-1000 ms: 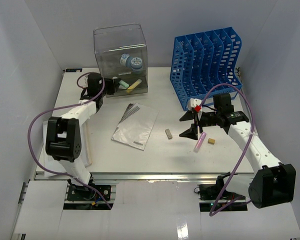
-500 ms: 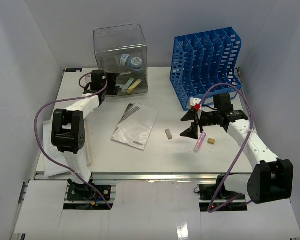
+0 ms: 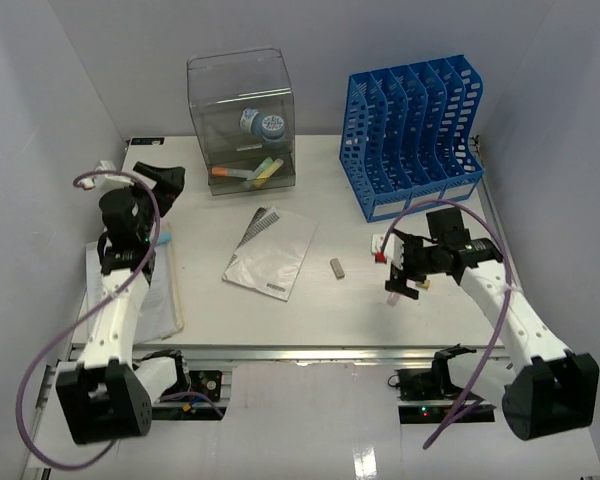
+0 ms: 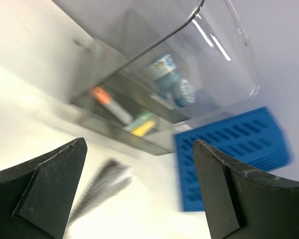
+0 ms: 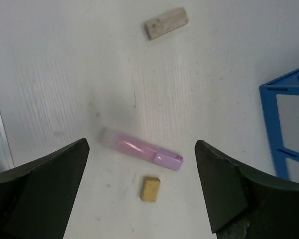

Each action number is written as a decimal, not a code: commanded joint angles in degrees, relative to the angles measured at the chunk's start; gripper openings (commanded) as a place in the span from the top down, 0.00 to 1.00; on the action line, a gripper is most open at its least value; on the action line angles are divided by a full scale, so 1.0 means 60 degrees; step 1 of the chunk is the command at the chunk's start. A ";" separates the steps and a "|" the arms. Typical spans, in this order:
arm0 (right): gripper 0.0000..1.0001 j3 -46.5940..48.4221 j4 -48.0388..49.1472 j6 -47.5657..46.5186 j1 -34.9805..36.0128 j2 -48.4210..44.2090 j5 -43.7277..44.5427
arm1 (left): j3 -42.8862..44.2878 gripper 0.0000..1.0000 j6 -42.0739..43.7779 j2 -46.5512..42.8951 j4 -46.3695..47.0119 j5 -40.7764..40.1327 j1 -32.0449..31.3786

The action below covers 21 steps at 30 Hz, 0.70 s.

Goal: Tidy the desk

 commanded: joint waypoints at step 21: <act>0.13 0.0234 -0.1494 -0.9392 0.0000 0.3622 0.2379 | -0.2333 0.02 0.5480 -0.4444 -0.2858 0.0952 -0.0022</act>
